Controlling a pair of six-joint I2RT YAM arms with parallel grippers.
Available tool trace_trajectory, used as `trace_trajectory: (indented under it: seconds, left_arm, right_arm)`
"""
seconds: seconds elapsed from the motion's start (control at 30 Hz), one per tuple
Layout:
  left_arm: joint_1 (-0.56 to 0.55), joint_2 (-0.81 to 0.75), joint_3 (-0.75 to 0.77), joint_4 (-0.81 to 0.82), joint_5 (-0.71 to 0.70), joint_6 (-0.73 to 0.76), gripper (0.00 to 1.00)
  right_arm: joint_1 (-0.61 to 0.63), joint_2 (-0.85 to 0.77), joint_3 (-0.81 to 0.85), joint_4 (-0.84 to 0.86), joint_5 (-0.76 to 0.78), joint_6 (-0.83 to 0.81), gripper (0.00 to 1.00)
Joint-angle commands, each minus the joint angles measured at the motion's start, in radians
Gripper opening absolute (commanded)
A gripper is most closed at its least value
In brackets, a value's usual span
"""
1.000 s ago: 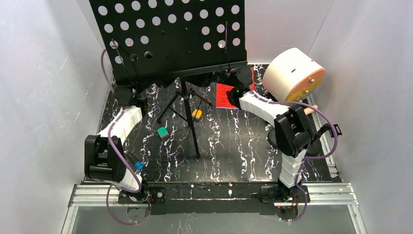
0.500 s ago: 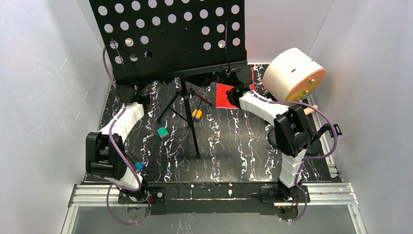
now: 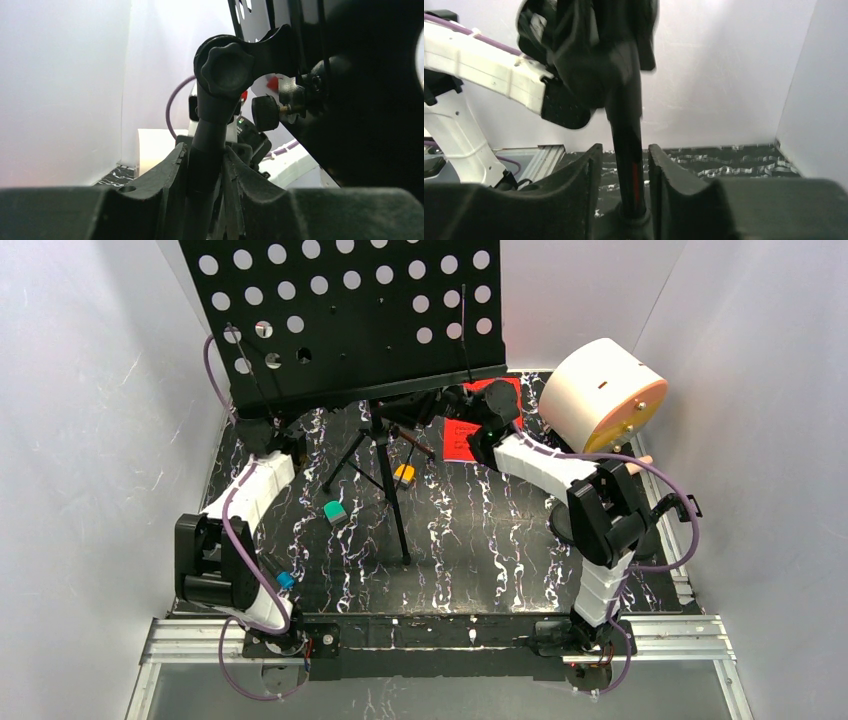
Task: Pack up the instrument practice props
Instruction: Unscrew the knob on the music stand, then close the music stand at the center of the board.
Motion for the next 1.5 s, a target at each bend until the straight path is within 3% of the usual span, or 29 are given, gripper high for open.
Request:
trace_trajectory:
  seconds: [0.0, 0.23, 0.4, 0.6, 0.93, 1.07, 1.23, 1.33, 1.47]
  left_arm:
    - [-0.002, -0.076, -0.034, -0.027, 0.029, 0.083, 0.0]
    - [-0.002, -0.113, -0.057, -0.121, 0.016, 0.189, 0.0]
    - [-0.002, -0.121, -0.073, -0.15, 0.007, 0.222, 0.0]
    - [-0.002, -0.129, -0.089, -0.17, -0.002, 0.235, 0.0]
    - [-0.002, -0.154, -0.165, -0.209, -0.013, 0.267, 0.0]
    - [-0.002, -0.159, -0.175, -0.221, -0.014, 0.272, 0.0]
    - [-0.002, -0.162, -0.179, -0.235, -0.015, 0.281, 0.0]
    - [-0.002, -0.162, -0.186, -0.238, -0.017, 0.283, 0.0]
    - [-0.003, -0.167, -0.181, -0.246, -0.021, 0.285, 0.0]
  right_arm:
    - [-0.006, -0.095, -0.127, -0.092, 0.064, -0.078, 0.5]
    - [0.033, -0.318, -0.401, -0.123, 0.333, -0.268, 0.62]
    - [0.184, -0.433, -0.552, -0.178, 0.616, -0.427, 0.64]
    - [0.327, -0.468, -0.691, -0.145, 0.915, -0.411, 0.64]
    - [0.443, -0.409, -0.639, -0.362, 1.175, -0.345, 0.66]
    - [0.459, -0.374, -0.623, -0.416, 1.2, -0.299, 0.65]
    - [0.475, -0.327, -0.596, -0.443, 1.202, -0.267, 0.57]
    - [0.475, -0.305, -0.582, -0.446, 1.184, -0.268, 0.45]
    - [0.476, -0.294, -0.563, -0.435, 1.166, -0.281, 0.07]
